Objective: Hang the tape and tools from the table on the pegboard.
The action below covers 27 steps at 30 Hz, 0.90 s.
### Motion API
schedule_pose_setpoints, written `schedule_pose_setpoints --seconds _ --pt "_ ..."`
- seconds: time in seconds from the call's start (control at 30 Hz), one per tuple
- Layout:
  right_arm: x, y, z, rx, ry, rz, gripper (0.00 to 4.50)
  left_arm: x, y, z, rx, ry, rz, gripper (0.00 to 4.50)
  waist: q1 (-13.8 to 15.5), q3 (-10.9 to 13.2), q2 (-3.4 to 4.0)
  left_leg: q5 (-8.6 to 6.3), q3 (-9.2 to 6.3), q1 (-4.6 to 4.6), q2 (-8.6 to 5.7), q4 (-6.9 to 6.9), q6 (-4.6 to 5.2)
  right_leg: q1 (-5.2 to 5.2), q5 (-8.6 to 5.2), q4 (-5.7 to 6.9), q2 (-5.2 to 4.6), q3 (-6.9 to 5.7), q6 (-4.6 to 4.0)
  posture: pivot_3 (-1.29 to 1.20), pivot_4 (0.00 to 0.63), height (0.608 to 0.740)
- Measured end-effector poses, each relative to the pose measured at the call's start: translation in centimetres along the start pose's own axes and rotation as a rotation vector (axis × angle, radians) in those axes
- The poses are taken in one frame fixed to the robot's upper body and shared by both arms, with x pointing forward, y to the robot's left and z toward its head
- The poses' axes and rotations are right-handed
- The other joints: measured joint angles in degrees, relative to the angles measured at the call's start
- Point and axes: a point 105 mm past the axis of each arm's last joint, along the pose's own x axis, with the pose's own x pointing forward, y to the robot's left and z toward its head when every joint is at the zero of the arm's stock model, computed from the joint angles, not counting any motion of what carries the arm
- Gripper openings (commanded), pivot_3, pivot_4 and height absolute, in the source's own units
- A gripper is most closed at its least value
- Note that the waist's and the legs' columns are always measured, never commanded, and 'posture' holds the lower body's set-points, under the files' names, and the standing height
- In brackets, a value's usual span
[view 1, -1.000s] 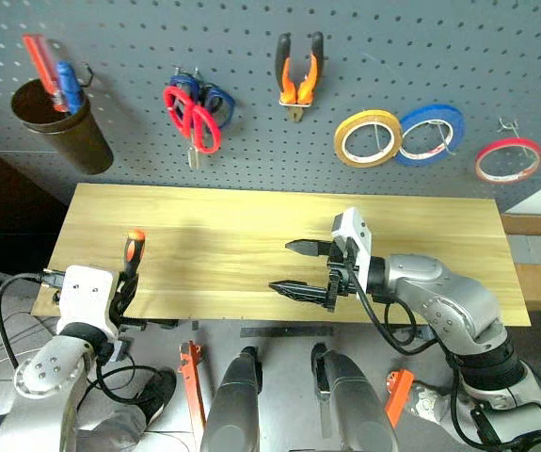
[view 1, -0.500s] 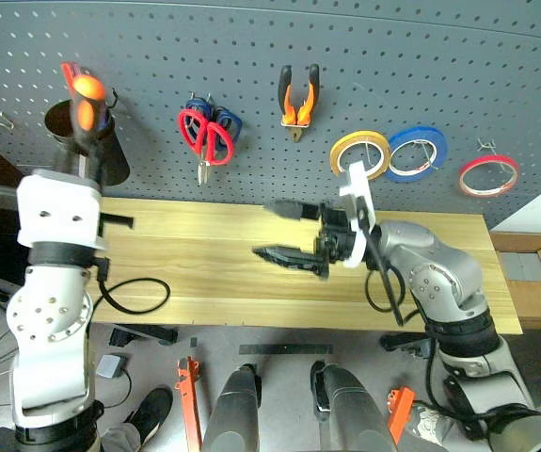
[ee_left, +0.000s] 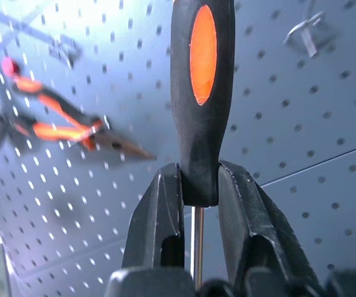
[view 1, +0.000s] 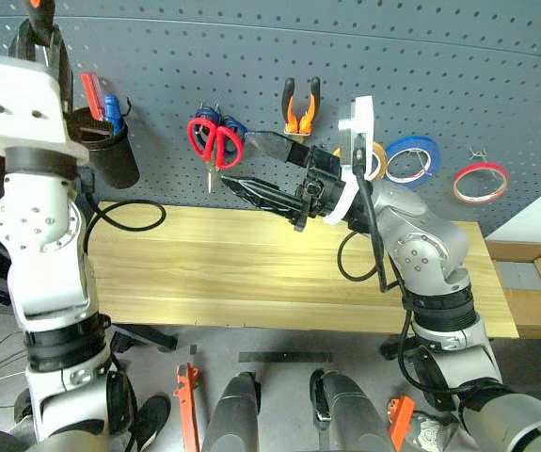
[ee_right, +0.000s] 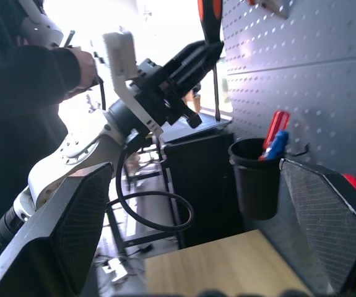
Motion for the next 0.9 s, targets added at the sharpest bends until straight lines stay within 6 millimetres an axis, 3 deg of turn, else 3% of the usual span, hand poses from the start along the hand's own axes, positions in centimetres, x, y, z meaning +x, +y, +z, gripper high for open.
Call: schedule_pose_setpoints --seconds 0.17,0.3,0.47,0.67,0.87,0.9 --pt "0.0 -0.5 -0.1 -0.020 0.003 -0.032 4.50 2.5 -0.7 -2.3 -0.060 0.032 -0.050 0.45 0.03 -0.04 -0.01 0.21 -0.01 0.02 -0.02 0.00 -0.03 0.00 0.17 0.04 0.06 -0.03 -0.04 0.05 0.161 0.740" --pt "-0.1 -0.6 -0.2 -0.028 0.010 -0.046 4.50 3.1 -1.0 -3.5 -0.084 0.037 -0.059 0.45 -0.37 -0.05 -0.01 0.23 0.05 0.03 0.00 0.01 0.00 0.00 0.24 0.02 0.00 0.08 0.00 0.04 0.160 0.740" --pt "-0.1 -0.9 -0.2 -0.034 0.014 -0.068 4.50 2.7 -1.0 -6.4 -0.114 0.120 -0.041 0.45 -1.08 -0.06 -0.01 0.24 0.04 0.02 0.01 0.01 0.02 -0.02 0.33 0.06 -0.01 0.05 -0.07 0.04 0.162 0.740" --pt "-0.2 -1.0 -0.3 -0.042 0.020 -0.078 4.50 2.2 -0.7 -6.8 -0.121 0.127 -0.014 0.45 -1.27 -0.07 -0.02 0.24 0.05 0.02 0.02 0.01 0.02 -0.03 0.39 0.08 -0.04 0.09 -0.05 0.04 0.161 0.740" --pt "-0.2 -1.1 -0.3 -0.050 0.027 -0.086 4.50 0.4 -1.2 -9.1 -0.128 0.209 -0.022 0.45 -1.28 -0.09 -0.03 0.28 0.05 0.02 0.03 0.03 0.07 -0.03 0.43 0.10 -0.04 0.09 -0.06 0.03 0.170 0.740" --pt "-0.2 -1.0 -0.3 -0.051 0.026 -0.085 4.50 0.1 -1.2 -9.6 -0.128 0.232 -0.018 0.80 -1.29 -0.09 -0.03 0.29 0.05 0.02 0.03 0.04 0.08 -0.03 0.45 0.10 -0.04 0.09 -0.06 0.03 0.170 0.740"
